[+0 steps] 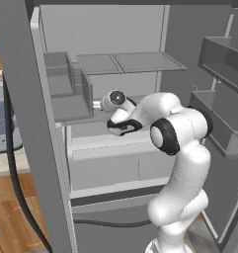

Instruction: Pick the peach and apple from the fridge and place them on the plate next to the blender to make a fruit smoothie.

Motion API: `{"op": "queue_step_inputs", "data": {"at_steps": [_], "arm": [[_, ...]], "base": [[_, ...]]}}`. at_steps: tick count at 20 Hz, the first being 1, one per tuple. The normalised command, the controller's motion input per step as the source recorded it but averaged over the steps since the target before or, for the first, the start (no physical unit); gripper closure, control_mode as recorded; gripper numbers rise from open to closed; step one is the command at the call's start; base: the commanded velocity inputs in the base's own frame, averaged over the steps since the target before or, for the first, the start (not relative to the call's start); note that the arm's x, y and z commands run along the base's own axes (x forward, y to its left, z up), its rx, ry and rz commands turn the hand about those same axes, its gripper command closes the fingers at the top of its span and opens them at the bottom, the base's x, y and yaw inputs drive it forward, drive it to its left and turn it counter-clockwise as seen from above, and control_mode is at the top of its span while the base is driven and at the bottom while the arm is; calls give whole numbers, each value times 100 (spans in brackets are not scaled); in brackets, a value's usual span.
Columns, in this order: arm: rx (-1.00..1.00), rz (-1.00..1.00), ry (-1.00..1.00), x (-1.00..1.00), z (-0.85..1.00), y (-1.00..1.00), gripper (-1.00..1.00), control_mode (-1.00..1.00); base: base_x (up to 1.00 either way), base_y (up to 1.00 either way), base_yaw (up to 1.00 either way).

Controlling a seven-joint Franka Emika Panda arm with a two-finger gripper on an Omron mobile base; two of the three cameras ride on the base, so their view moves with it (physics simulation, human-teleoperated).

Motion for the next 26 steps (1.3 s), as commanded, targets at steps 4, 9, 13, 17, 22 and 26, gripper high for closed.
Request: {"op": "queue_step_inputs", "data": {"at_steps": [4, 9, 13, 17, 22, 26], "arm": [[0, 0, -12, -100, 100, 0, 100, -100], [0, -1, 0, -100, 100, 0, 100, -100], [1, 0, 7, -100, 100, -5, 100, -100], [1, 0, 22, -100, 100, -7, 100, -100], [0, 0, 32, -100, 100, -12, 100, -100], [0, 0, 41, -97, 100, -7, 100, -100]], "base": [[0, 0, 0], [0, 0, 0], [0, 0, 0], [0, 0, 0], [0, 0, 0], [0, 0, 0]]}}
